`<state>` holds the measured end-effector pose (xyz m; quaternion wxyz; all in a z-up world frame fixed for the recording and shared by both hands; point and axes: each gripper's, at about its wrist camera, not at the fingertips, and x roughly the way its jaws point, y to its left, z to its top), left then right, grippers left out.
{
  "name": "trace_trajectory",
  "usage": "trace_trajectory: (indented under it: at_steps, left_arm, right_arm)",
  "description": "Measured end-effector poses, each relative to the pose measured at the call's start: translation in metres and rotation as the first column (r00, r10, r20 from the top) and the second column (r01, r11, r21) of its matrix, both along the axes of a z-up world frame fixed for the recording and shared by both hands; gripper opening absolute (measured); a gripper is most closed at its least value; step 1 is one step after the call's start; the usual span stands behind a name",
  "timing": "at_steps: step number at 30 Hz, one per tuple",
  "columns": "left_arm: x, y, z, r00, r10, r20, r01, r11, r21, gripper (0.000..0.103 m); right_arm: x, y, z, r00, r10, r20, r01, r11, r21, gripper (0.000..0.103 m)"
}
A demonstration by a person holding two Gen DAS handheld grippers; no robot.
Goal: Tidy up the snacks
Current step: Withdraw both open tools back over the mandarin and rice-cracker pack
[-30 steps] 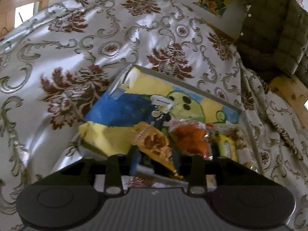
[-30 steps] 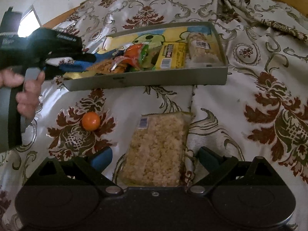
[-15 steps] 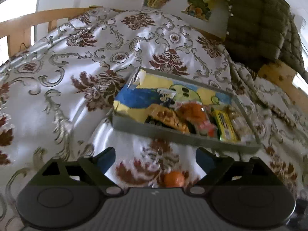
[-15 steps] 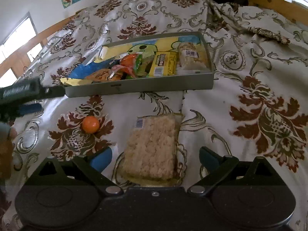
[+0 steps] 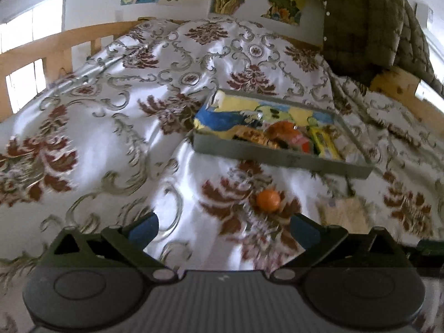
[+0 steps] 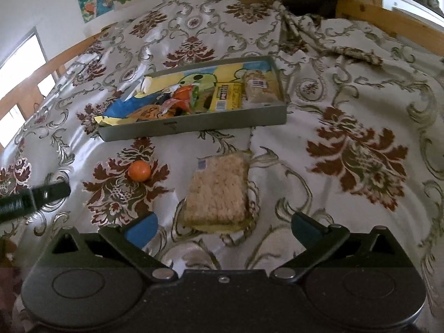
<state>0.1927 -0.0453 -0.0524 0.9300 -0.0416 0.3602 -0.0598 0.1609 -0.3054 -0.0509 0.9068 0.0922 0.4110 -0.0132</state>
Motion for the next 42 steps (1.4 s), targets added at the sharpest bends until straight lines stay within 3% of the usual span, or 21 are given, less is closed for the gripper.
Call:
trace_trajectory:
  at_steps: [9, 18, 26, 42]
  left_arm:
    - [-0.037, 0.006, -0.001, 1.0, 0.006, -0.02, -0.005, 0.998, 0.062, 0.103]
    - [-0.059, 0.015, 0.001, 0.999, 0.04, -0.024, -0.038, 0.996, 0.084, 0.103]
    - [-0.069, 0.018, -0.002, 0.997, 0.056, -0.055, -0.05, 0.993, 0.111, 0.103]
    - [-0.066, 0.025, -0.007, 0.989, 0.094, -0.111, -0.084, 0.992, 0.095, 0.103]
  right_arm:
    - [-0.032, 0.01, 0.009, 1.0, -0.015, 0.005, 0.015, 0.999, -0.03, 0.102]
    - [-0.058, 0.018, 0.021, 0.996, -0.055, 0.069, 0.06, 0.995, -0.082, 0.102]
    - [-0.059, 0.024, 0.012, 0.998, -0.051, -0.02, 0.049, 0.995, -0.086, 0.102]
    - [-0.054, 0.03, 0.005, 0.998, -0.026, -0.062, 0.019, 0.993, -0.113, 0.102]
